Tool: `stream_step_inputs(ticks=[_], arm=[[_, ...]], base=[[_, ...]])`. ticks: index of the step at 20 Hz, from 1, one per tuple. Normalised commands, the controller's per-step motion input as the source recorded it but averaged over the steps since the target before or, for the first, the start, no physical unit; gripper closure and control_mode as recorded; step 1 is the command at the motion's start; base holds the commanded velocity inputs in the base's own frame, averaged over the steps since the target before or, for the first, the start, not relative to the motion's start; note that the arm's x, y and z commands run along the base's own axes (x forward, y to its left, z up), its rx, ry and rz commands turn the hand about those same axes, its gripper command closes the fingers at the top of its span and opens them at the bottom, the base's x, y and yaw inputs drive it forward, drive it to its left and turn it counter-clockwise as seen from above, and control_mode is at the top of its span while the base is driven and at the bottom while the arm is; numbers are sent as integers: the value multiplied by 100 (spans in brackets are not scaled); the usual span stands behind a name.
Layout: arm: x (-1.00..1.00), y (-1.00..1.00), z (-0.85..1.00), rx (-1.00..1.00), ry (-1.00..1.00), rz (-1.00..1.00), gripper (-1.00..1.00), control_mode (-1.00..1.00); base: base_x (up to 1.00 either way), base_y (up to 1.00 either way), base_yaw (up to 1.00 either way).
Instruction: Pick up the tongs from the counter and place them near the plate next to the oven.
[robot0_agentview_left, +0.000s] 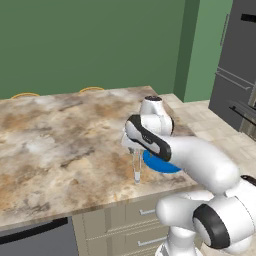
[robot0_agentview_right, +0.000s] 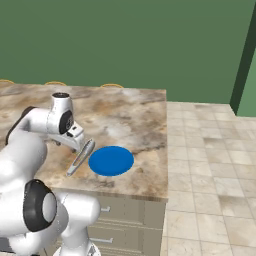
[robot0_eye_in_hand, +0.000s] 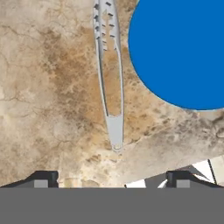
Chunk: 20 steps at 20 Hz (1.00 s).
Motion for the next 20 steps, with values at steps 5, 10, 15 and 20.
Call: stream_step_inputs(ticks=[5,10,15,20], arm=[[-90,-10,93,-2,0,-6,-100,-100],[-81,-31,78,-8,0,-3,-100,-100],[-37,-73,28,-11,0,0,-100,-100],[-23,-73,7,-6,0,0,-100,-100]], base=[[0,0,0],[0,0,0],[0,0,0],[0,0,0]])
